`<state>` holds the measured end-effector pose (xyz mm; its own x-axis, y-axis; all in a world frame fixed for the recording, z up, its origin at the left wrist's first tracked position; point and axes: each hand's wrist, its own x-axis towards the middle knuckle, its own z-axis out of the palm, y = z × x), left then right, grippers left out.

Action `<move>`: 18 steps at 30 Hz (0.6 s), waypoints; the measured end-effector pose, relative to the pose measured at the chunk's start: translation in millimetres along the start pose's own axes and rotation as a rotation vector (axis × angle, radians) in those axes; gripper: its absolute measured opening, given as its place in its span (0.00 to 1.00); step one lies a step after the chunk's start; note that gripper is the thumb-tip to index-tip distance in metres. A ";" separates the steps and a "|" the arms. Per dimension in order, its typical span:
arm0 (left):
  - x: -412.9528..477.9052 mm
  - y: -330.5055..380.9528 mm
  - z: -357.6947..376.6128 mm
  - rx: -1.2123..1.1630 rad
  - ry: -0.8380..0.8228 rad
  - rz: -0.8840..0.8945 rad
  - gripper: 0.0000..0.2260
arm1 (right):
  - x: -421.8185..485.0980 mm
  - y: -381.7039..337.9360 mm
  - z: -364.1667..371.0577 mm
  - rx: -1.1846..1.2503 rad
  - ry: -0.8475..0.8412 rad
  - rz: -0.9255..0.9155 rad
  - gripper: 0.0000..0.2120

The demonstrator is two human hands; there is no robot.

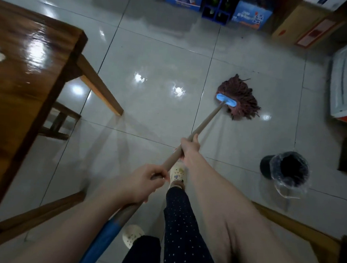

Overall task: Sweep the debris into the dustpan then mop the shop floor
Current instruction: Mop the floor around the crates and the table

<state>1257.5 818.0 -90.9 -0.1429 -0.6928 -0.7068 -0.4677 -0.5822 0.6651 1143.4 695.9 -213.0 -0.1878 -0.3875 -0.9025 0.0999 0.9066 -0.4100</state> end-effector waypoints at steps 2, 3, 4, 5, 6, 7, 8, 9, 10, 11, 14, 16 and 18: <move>-31.2 -29.7 1.6 0.008 0.034 -0.029 0.06 | -22.2 32.1 12.8 0.022 -0.042 0.000 0.35; -46.8 -42.1 2.0 0.002 0.047 -0.037 0.06 | -32.8 47.2 19.5 0.024 -0.068 0.003 0.35; -61.5 -54.2 2.1 -0.007 0.056 -0.043 0.06 | -42.3 61.8 26.2 0.016 -0.090 0.009 0.36; -75.4 -65.5 2.3 -0.017 0.065 -0.048 0.07 | -51.1 76.1 33.0 0.007 -0.106 0.015 0.36; -89.0 -75.2 2.5 -0.030 0.074 -0.052 0.06 | -59.8 89.5 39.6 -0.005 -0.119 0.021 0.36; -101.7 -84.8 2.8 -0.048 0.087 -0.058 0.06 | -66.8 103.3 45.9 -0.019 -0.132 0.024 0.37; -113.4 -93.2 3.1 -0.070 0.099 -0.064 0.06 | -74.2 115.2 51.3 -0.035 -0.153 0.026 0.37; -123.6 -100.4 3.1 -0.085 0.105 -0.070 0.05 | -80.4 125.9 56.7 -0.053 -0.178 0.025 0.38; -132.2 -106.8 2.8 -0.093 0.106 -0.074 0.05 | -86.2 134.7 61.6 -0.075 -0.200 0.024 0.38; -139.0 -111.7 2.7 -0.102 0.107 -0.078 0.05 | -90.7 141.4 65.7 -0.094 -0.216 0.022 0.38; -145.4 -119.6 1.6 -0.129 0.127 -0.100 0.05 | -95.2 147.7 71.3 -0.128 -0.235 0.036 0.40; -139.4 -116.4 1.0 -0.136 0.141 -0.102 0.05 | -92.3 141.1 69.6 -0.132 -0.256 0.047 0.39; -129.3 -108.9 0.0 -0.138 0.134 -0.109 0.05 | -86.2 131.5 66.6 -0.132 -0.276 0.056 0.39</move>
<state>1326.9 971.0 -71.9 0.0236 -0.6677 -0.7440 -0.3485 -0.7030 0.6199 1237.7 837.4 -197.9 0.0889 -0.3507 -0.9323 -0.0284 0.9347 -0.3543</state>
